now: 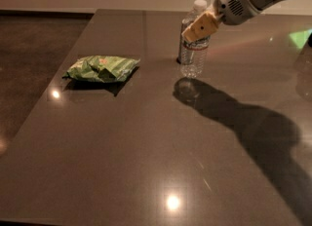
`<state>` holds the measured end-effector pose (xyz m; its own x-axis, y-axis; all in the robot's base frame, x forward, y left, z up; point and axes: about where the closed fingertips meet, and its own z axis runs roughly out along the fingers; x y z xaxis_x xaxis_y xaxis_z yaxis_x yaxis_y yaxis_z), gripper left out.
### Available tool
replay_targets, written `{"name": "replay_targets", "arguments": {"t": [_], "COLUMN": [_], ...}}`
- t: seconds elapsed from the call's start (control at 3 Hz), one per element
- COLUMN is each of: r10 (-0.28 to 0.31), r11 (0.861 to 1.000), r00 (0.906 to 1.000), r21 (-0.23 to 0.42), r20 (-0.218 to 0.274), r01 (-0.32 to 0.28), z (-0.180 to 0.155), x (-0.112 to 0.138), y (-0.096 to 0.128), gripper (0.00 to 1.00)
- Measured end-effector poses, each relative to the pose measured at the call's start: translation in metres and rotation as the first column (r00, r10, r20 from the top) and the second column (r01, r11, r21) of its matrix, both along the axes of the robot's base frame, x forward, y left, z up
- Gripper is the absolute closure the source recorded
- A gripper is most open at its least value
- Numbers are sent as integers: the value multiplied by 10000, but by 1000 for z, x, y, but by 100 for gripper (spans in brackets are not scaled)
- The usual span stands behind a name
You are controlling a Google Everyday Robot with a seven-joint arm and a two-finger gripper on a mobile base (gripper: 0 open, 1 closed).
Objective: Move water bottle near redbull can
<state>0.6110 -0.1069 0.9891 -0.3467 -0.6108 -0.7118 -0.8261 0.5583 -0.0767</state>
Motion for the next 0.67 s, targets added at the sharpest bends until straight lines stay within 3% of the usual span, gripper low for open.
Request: {"name": "replay_targets", "arguments": {"t": [0.67], "r10": [-177], "r11": [9995], "r00": [9998], "r21": [248], "r20": [-117], "r01": [179], "z": [-23], "x": [29], "y": [-10], "gripper": [100]}}
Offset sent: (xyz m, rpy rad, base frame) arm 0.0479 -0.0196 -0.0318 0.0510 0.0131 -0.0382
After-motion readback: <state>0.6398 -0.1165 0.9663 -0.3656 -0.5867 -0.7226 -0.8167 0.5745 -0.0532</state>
